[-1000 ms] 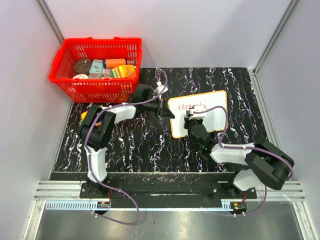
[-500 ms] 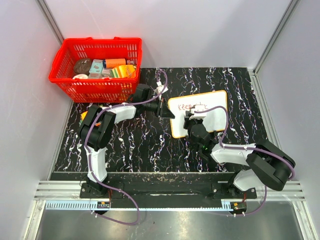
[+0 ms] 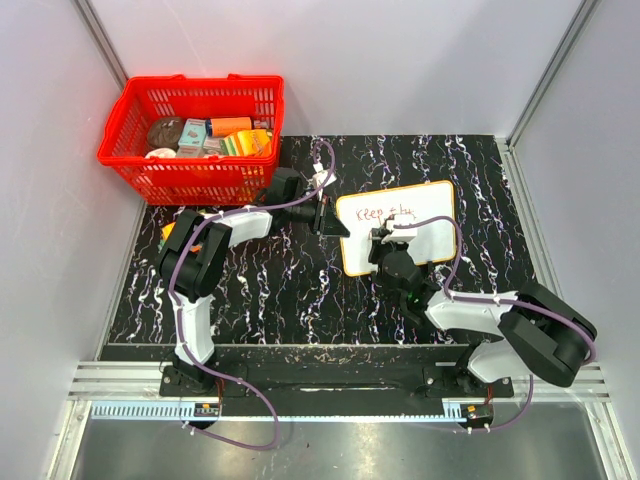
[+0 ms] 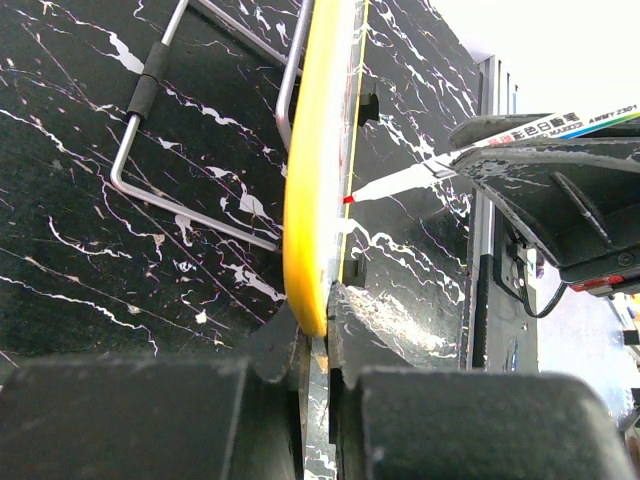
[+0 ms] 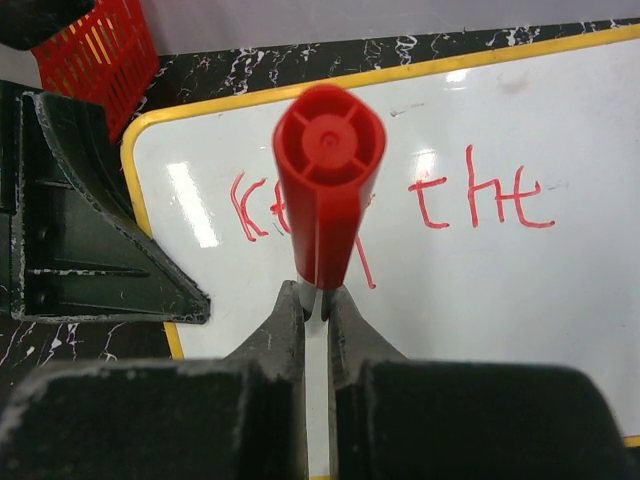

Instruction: Write a sentence on the whiteboard

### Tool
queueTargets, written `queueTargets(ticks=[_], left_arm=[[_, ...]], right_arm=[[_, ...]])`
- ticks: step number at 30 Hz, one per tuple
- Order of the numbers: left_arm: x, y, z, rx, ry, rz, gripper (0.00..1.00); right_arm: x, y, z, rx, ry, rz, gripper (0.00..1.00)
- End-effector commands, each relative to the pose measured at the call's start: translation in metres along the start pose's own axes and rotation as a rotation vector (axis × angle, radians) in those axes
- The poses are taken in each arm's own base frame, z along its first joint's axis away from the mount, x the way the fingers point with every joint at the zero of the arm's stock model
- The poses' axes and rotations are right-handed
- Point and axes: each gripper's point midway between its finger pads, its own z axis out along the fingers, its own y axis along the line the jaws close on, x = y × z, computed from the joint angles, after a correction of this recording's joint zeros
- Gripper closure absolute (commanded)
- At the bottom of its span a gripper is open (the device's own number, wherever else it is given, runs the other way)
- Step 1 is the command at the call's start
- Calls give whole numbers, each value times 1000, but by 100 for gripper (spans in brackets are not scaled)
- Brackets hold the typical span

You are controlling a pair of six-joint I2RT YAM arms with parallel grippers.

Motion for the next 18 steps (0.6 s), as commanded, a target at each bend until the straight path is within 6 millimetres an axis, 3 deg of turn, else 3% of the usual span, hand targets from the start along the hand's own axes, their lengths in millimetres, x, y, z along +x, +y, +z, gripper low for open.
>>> queueTargets(ticks=[1, 12, 18], left_arm=[[53, 30, 11, -98, 117, 3, 100], [53, 31, 11, -99, 118, -2, 100], [53, 31, 11, -99, 117, 1, 100]], right_arm=[[16, -6, -8, 7, 48, 4, 100], [26, -5, -13, -16, 85, 31, 100], [-4, 2, -16, -52, 38, 68, 100]])
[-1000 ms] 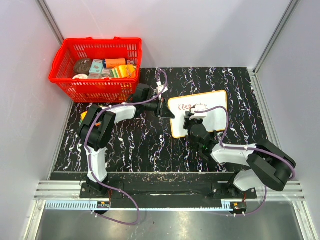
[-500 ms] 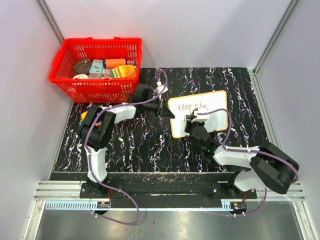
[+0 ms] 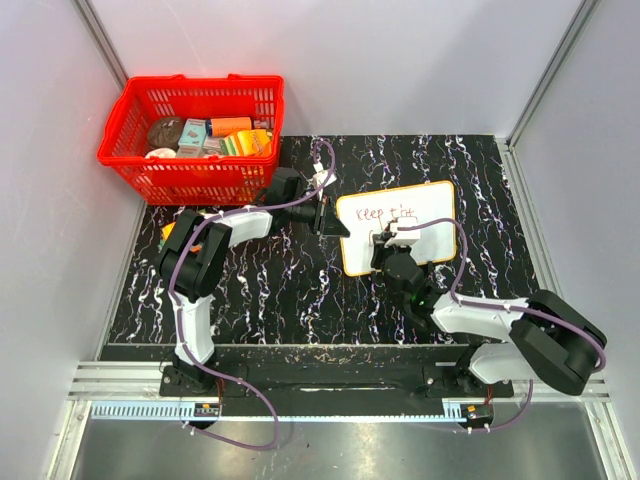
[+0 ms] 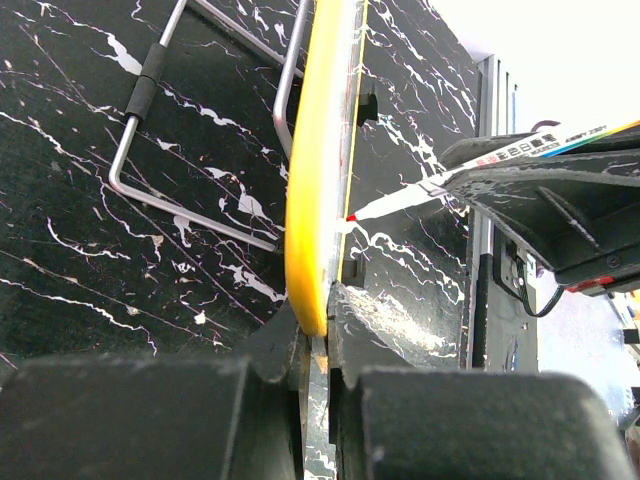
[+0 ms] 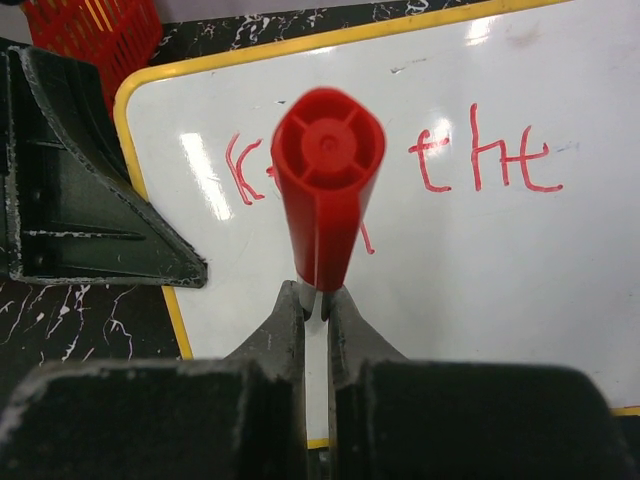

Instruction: Write a sentence on the whiteboard

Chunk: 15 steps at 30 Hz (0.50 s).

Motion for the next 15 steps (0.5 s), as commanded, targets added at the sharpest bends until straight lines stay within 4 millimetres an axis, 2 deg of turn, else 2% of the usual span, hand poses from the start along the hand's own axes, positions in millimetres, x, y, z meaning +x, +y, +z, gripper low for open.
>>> queueTargets(ticks=[1, 6, 15], left_arm=[[53, 31, 12, -98, 118, -2, 100], [54, 31, 12, -98, 119, -3, 100], [54, 32, 12, -99, 119, -5, 100]], right_arm=[[-20, 7, -7, -39, -28, 44, 100], [-42, 15, -7, -69, -70, 63, 100], [-36, 24, 9, -54, -71, 0, 100]])
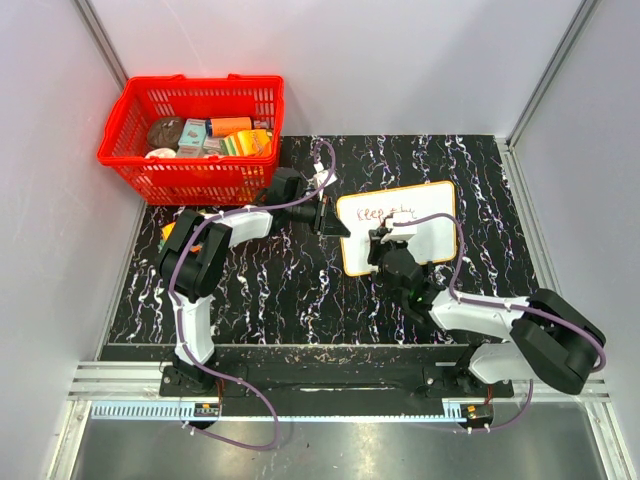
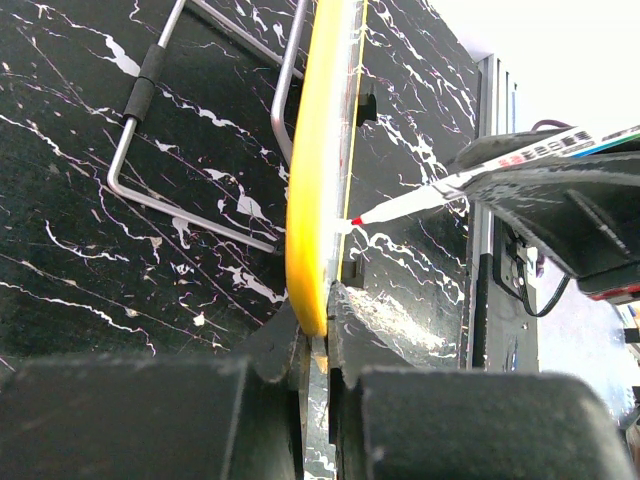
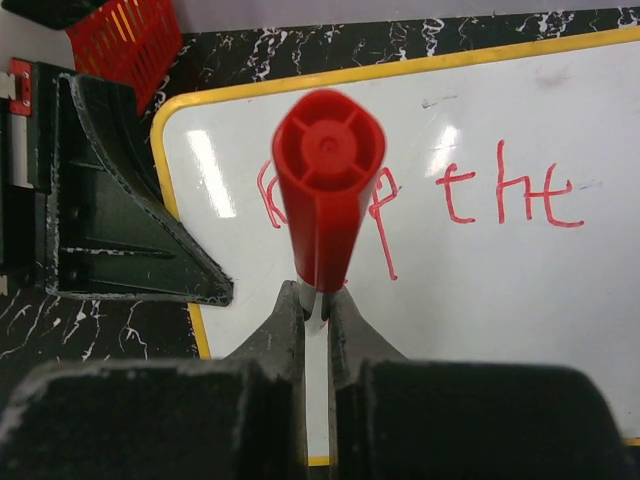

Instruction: Write a sentence on the whiteboard

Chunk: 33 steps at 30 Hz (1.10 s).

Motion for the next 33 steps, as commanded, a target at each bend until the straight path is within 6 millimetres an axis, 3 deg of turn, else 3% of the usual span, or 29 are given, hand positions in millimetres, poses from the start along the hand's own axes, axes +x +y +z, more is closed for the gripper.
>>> queueTargets(ticks=[1, 9, 33], left_arm=[[55, 32, 11, -99, 120, -6, 100], [55, 32, 11, -102, 119, -6, 100], [54, 32, 10, -101, 119, -7, 100]], right_arm=[[-19, 17, 9, -39, -56, 14, 100], [-18, 18, 15, -22, -57, -15, 100], [-26, -19, 10, 103, -60, -47, 100]])
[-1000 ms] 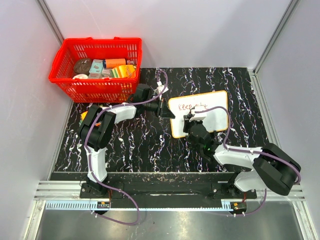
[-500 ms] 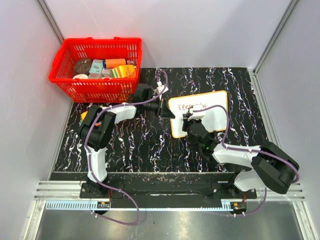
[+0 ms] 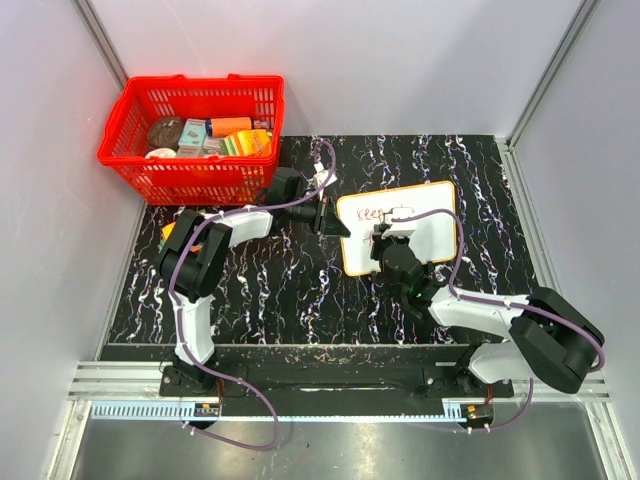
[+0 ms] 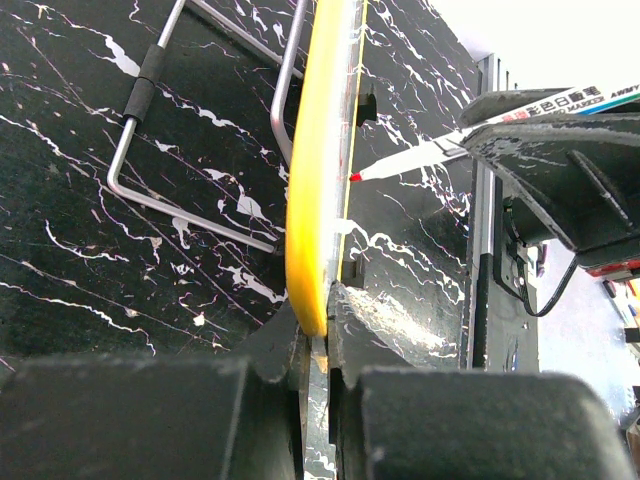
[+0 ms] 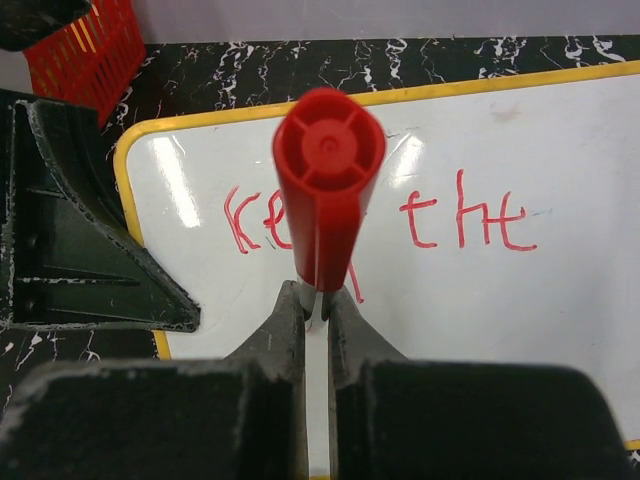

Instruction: Write a sentence on the whiteboard

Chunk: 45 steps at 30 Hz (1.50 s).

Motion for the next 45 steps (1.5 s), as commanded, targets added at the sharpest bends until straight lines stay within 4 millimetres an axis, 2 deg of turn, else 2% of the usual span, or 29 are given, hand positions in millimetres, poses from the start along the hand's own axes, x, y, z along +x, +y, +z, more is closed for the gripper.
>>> queueTargets(ticks=[1, 7, 20, 37, 45], left_arm=[[54, 32, 10, -102, 118, -8, 100], [55, 31, 11, -101, 119, -7, 100], [55, 32, 10, -100, 119, -9, 100], [55, 31, 11, -99, 119, -8, 100], [55, 32, 11, -100, 119, -9, 100]], right_arm=[[-23, -6, 0, 24, -53, 38, 100], [-34, -10, -8, 13, -77, 64, 100], [-15, -19, 1, 44, -34, 70, 100], [3, -16, 10, 42, 9, 76, 100], [4, -8, 10, 5, 20, 90, 100]])
